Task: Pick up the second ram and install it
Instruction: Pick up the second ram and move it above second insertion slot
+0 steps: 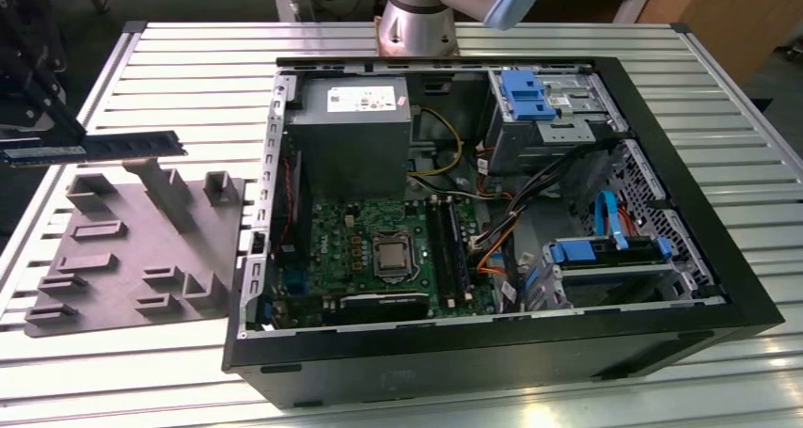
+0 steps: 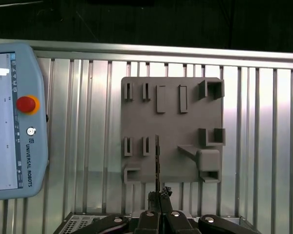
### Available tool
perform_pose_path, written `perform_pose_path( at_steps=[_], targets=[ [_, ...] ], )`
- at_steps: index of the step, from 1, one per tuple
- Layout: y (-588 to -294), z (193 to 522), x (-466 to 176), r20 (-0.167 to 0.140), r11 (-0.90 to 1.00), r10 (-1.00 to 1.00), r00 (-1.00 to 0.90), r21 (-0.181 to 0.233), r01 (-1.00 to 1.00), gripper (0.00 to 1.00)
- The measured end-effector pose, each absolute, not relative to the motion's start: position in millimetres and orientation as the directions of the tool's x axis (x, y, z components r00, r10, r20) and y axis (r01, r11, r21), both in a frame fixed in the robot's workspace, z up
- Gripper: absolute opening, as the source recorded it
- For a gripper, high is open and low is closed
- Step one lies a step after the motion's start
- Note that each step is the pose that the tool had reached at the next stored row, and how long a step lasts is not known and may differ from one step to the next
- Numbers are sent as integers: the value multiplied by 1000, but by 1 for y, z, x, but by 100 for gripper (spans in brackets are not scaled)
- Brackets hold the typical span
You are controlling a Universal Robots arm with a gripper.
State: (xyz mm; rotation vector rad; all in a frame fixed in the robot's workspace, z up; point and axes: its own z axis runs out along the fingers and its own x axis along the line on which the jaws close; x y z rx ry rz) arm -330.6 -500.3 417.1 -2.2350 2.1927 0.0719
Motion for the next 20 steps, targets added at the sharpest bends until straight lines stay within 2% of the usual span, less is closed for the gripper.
perform_pose_path(
  at_steps=[20],
  targets=[
    [-500, 417, -305, -40, -20, -999, 19, 25, -999, 11]
  ],
)
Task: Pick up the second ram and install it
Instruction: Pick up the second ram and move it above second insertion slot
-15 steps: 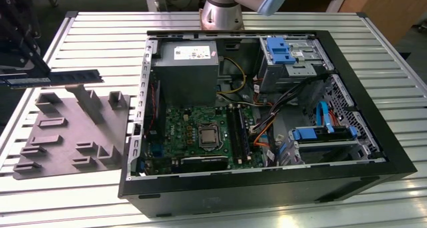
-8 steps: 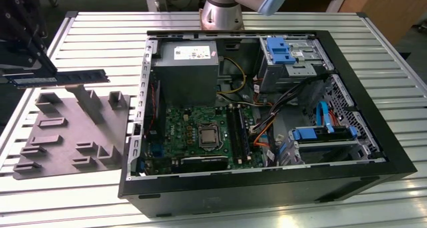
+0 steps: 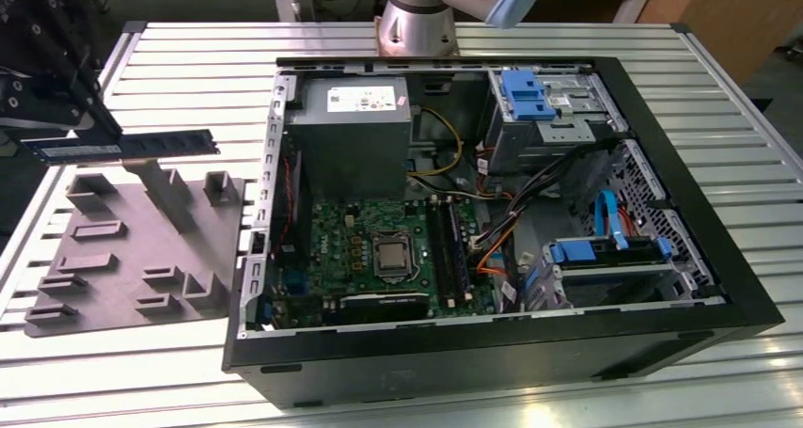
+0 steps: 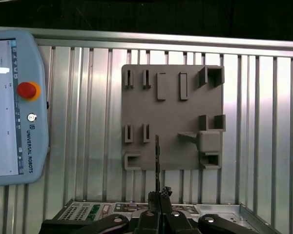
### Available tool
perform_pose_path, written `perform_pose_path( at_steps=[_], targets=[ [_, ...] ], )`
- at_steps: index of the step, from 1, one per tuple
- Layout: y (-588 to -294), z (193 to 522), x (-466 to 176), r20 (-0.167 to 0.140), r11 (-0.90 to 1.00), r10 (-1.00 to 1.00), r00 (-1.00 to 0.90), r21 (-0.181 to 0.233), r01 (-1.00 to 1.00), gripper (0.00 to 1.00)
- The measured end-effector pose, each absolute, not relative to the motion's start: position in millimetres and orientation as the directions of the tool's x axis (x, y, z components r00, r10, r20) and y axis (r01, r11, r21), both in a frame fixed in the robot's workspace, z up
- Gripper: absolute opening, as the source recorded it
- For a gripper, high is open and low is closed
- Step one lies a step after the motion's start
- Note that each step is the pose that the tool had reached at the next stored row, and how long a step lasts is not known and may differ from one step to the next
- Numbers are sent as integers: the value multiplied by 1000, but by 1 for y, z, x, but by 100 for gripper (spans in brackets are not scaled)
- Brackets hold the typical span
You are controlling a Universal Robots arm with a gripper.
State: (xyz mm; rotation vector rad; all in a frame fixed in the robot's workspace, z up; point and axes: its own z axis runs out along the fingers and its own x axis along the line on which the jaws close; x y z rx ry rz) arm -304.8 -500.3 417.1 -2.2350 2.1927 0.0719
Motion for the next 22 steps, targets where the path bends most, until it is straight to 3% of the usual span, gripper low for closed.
perform_pose_path(
  at_steps=[22],
  targets=[
    [-500, 417, -275, -40, -20, -999, 19, 25, -999, 11]
  ],
)
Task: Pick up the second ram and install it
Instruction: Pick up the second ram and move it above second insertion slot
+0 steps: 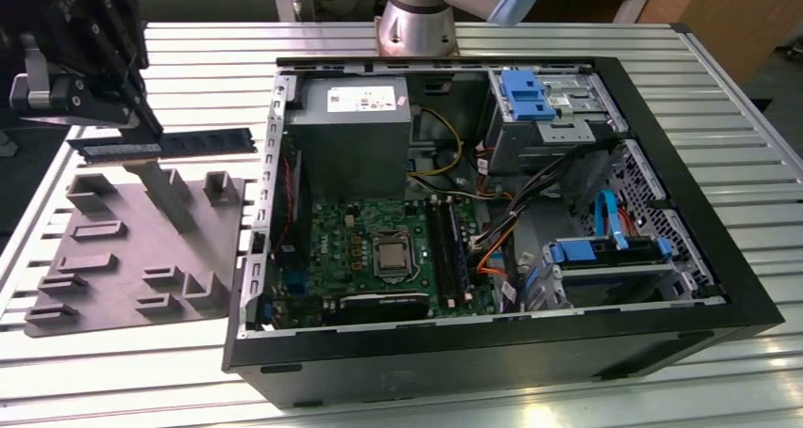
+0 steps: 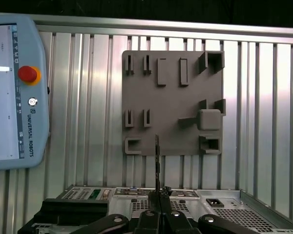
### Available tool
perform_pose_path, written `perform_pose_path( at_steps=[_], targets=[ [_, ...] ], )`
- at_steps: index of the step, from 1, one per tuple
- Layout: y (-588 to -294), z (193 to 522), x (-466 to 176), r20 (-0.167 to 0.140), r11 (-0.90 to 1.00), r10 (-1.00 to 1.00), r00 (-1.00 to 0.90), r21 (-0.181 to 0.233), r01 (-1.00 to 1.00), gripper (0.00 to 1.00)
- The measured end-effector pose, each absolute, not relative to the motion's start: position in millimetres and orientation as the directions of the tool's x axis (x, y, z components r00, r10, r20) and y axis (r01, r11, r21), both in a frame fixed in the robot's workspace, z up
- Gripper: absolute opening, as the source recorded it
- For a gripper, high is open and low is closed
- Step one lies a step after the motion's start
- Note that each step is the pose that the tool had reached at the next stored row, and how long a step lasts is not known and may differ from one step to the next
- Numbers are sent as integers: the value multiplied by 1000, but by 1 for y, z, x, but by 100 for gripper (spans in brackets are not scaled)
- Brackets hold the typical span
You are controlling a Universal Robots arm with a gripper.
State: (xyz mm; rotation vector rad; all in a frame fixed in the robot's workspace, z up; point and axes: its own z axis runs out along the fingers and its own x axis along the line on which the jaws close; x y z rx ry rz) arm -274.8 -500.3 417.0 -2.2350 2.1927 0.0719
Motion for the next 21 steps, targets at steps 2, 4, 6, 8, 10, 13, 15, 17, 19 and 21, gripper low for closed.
perform_pose_path(
  at_steps=[2, 4, 6, 8, 10, 13, 15, 17, 19, 21],
  targets=[
    [-500, 417, -272, -40, -20, -999, 19, 25, -999, 11],
    [-500, 417, -270, -40, -20, -999, 19, 25, -999, 11],
    [-500, 417, -268, -40, -20, -999, 19, 25, -999, 11],
    [-500, 417, -266, -40, -20, -999, 19, 25, -999, 11],
    [-500, 417, -264, -40, -20, -999, 19, 25, -999, 11],
    [-500, 417, -260, -40, -20, -999, 19, 25, -999, 11],
    [-500, 417, -259, -40, -20, -999, 19, 25, -999, 11],
    [-500, 417, -256, -40, -20, -999, 19, 25, -999, 11],
    [-500, 417, -254, -40, -20, -999, 19, 25, -999, 11],
    [-500, 417, -252, -40, -20, -999, 19, 25, -999, 11]
  ],
)
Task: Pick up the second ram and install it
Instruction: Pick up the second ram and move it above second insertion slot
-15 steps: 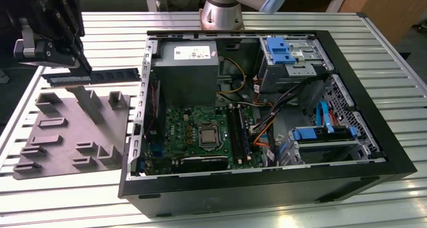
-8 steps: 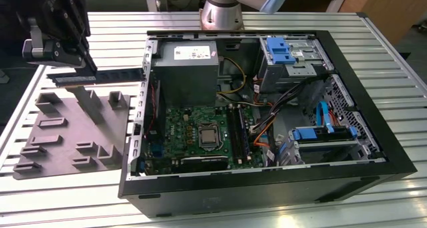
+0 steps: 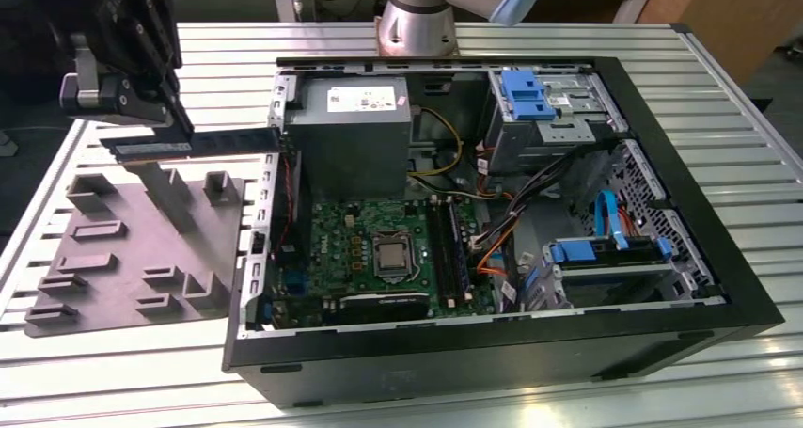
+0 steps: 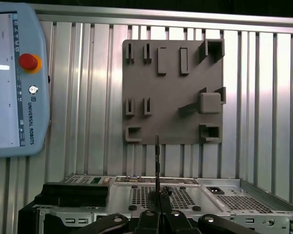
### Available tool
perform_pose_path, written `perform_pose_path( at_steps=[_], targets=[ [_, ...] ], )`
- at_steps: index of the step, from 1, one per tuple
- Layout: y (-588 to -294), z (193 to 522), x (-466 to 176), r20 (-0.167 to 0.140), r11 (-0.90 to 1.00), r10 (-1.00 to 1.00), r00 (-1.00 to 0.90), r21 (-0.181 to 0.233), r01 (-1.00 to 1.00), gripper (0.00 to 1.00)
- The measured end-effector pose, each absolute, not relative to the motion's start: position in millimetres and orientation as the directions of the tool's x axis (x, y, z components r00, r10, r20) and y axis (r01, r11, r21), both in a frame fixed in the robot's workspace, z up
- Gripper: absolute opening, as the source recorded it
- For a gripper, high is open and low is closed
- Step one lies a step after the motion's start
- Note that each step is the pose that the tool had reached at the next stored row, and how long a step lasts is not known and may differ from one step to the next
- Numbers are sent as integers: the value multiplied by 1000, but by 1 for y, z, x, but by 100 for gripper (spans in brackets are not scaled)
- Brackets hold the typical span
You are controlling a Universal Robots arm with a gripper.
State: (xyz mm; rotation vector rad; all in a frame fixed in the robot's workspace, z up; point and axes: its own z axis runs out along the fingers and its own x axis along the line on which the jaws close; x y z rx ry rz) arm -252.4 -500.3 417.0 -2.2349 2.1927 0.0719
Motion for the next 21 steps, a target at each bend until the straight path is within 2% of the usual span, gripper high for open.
perform_pose_path(
  at_steps=[21],
  targets=[
    [-500, 417, -239, -40, -20, -999, 19, 25, -999, 11]
  ],
)
